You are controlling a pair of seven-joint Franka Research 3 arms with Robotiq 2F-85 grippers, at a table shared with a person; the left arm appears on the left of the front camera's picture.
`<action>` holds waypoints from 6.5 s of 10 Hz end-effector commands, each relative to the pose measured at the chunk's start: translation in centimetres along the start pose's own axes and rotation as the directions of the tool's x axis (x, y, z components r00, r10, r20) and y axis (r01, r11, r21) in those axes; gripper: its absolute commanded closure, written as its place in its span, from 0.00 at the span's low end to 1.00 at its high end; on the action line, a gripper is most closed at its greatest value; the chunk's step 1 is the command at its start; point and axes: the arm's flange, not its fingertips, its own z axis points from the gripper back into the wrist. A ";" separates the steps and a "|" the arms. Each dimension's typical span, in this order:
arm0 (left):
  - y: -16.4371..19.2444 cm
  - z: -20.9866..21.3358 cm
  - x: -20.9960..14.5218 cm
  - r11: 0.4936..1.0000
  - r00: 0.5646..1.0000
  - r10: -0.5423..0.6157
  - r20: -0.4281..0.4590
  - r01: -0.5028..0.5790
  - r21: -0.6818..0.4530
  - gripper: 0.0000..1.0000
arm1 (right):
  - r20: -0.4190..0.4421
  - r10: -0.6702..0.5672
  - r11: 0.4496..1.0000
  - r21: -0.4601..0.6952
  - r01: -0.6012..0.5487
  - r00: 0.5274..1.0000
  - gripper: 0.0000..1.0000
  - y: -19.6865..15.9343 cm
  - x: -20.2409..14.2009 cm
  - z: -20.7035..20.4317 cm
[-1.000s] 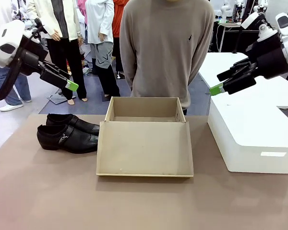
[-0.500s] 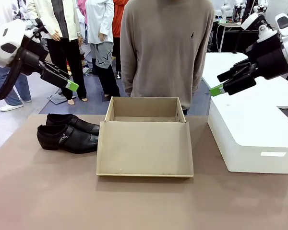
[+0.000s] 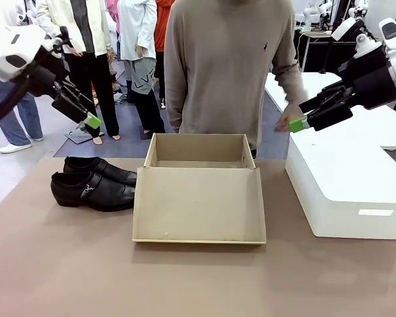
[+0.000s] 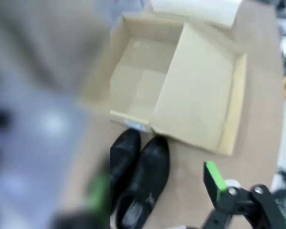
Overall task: Pack the shoes into the box.
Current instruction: Place one shoe of the Shoes into the Shoes Box.
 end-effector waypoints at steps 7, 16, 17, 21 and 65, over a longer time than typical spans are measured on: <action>11.5 -4.6 -0.1 0.913 0.829 -0.408 -0.382 0.373 -0.166 0.00 | 0.011 0.005 1.000 0.011 -0.005 1.000 0.00 -0.1 0.0 -0.1; 12.1 -6.8 -1.2 0.916 0.827 -0.400 -0.395 0.349 -0.198 0.00 | 0.011 0.005 1.000 0.011 -0.005 1.000 0.00 -0.1 0.0 -0.1; 12.4 -7.0 -0.7 0.914 0.818 -0.404 -0.409 0.353 -0.199 0.00 | 0.011 0.005 1.000 0.011 -0.005 1.000 0.00 -0.1 0.0 -0.1; 16.9 -8.7 -1.4 0.924 0.812 -0.379 -0.445 0.308 -0.224 0.00 | 0.011 0.005 1.000 0.011 -0.005 1.000 0.00 -0.1 0.0 -0.1; 23.5 -26.0 -10.6 0.890 0.781 -0.335 -0.527 0.079 -0.448 0.00 | 0.011 0.005 1.000 0.011 -0.005 1.000 0.00 -0.1 0.0 -0.1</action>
